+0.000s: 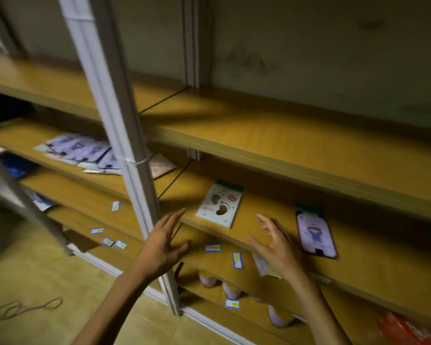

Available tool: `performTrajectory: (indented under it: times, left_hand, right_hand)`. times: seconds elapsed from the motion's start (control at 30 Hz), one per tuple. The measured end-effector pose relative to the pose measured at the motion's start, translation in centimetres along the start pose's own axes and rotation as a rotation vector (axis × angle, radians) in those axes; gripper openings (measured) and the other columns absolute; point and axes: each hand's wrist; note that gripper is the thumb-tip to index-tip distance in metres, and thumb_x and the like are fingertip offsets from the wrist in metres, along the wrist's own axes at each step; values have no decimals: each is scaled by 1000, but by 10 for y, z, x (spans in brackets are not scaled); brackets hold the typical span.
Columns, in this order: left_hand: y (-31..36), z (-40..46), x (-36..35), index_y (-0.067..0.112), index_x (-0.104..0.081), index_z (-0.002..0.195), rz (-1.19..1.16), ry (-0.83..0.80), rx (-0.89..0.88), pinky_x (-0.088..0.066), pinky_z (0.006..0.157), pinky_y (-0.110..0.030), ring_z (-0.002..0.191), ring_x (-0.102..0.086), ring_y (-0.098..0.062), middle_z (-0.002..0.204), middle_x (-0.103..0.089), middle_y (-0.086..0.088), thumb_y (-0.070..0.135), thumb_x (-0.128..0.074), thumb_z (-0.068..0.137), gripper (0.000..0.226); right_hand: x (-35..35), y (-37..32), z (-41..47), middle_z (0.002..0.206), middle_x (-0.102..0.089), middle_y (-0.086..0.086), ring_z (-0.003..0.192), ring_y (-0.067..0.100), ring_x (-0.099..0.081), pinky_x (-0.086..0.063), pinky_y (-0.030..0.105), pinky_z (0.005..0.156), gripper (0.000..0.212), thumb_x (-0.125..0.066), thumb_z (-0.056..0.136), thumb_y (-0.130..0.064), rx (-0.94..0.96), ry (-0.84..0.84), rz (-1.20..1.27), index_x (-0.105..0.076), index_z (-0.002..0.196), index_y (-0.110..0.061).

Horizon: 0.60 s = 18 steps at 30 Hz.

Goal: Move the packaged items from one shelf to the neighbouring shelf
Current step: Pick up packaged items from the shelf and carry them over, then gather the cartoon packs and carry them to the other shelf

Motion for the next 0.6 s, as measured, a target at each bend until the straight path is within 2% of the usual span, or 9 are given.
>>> performTrajectory:
  times: [0.1, 0.2, 0.3, 0.43, 0.6]
  left_hand:
    - [-29, -33, 38, 22, -38, 143, -20, 37, 53, -31, 99, -9, 124, -46, -7, 137, -46, 7, 48, -58, 76, 74]
    - [-61, -65, 81, 25, -39, 142, -7, 108, 135, -34, 96, -13, 120, -46, -3, 135, -47, 9, 53, -54, 74, 75]
    - [-98, -92, 121, 26, -39, 142, 14, 152, 186, -37, 93, -17, 118, -49, -5, 131, -52, 8, 54, -54, 74, 75]
    - [-147, -116, 165, 30, -38, 141, 24, 158, 216, -43, 94, -24, 117, -52, -8, 131, -51, 8, 53, -55, 76, 71]
    - [-191, -123, 209, 29, -37, 141, 53, 160, 214, -37, 90, -14, 115, -50, -3, 127, -45, 16, 49, -57, 80, 67]
  right_hand:
    - [-40, -44, 2, 122, -47, -17, 110, -5, -45, -39, 11, 79, 53, -68, 85, -35, 56, -80, 47, -40, 128, -48]
    - [-88, -85, 1, 128, -48, -22, 115, -6, -46, -43, 18, 90, 52, -67, 83, -41, 124, -128, 79, -41, 127, -53]
    - [-139, -121, -3, 128, -49, -21, 115, -3, -47, -45, 27, 94, 53, -67, 84, -40, 124, -163, 85, -42, 129, -50]
    - [-203, -165, -2, 122, -51, -21, 111, -3, -49, -46, 22, 91, 52, -65, 84, -41, 158, -197, 48, -43, 130, -48]
    - [-260, -209, 14, 122, -49, -21, 110, -4, -47, -44, 25, 96, 51, -64, 86, -38, 179, -251, -4, -43, 133, -39]
Point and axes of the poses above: each hand's wrist, its own z-axis towards the middle knuckle, its own x-axis out of the back of the hand, y = z × x
